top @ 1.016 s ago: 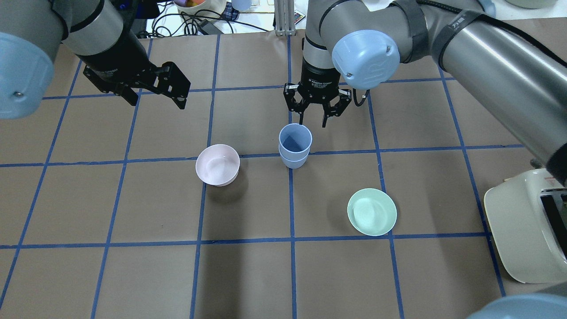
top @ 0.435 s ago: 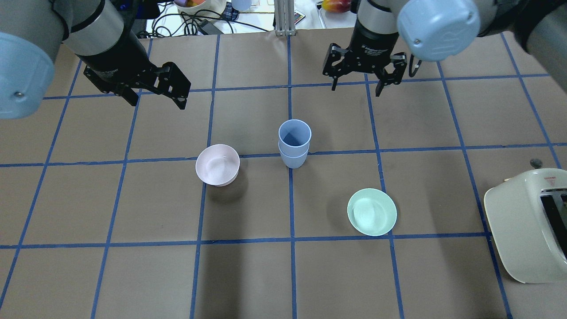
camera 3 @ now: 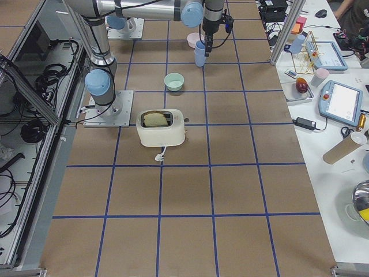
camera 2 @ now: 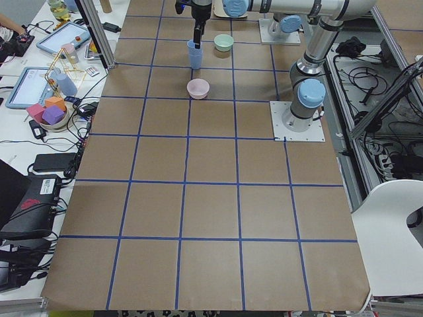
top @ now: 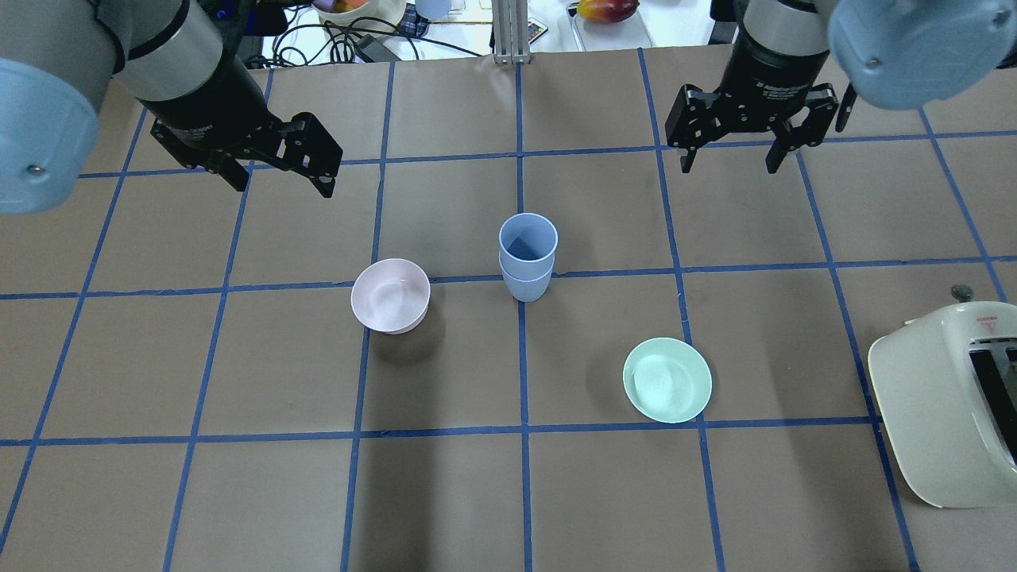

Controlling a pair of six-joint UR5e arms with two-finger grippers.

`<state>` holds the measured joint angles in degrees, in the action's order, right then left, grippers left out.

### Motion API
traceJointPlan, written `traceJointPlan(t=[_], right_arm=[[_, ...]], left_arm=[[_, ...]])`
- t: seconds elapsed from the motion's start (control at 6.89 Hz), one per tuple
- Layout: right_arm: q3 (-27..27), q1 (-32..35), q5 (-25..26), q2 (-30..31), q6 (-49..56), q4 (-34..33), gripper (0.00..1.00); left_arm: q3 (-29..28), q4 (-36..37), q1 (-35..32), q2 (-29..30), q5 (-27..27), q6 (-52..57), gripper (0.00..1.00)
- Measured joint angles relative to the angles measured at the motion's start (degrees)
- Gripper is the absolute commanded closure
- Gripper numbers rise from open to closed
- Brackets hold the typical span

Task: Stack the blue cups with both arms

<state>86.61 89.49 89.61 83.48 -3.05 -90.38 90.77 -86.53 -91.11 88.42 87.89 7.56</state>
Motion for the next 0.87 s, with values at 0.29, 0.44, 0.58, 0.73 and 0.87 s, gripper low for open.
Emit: traceJointPlan(t=[0.29,0.44,0.58,0.73,0.87], right_arm=[[0.45,-1.17,-0.05,3.13,0.66,2.43,0.00],[0.55,-1.19,-0.25,3.68,0.73,2.49,0.00],[0.61,-1.24,-0.29,3.71,0.71,2.42,0.00],[0.64,-1.23,-0.36,3.71,0.62,2.57,0.00],[0.66,-1.20,-0.48,3.71,0.51,2.68,0.00]], left_arm=[[0.01,-0.02,-0.03,0.09,0.00,0.00,0.00],[0.01,-0.10,-0.03,0.13,0.04,0.00,0.00],[-0.04,-0.37,-0.03,0.16,0.14,-0.02,0.00],[-0.06,-0.56,-0.03,0.17,0.21,-0.08,0.00],[-0.12,-0.66,-0.03,0.17,0.25,-0.49,0.00]])
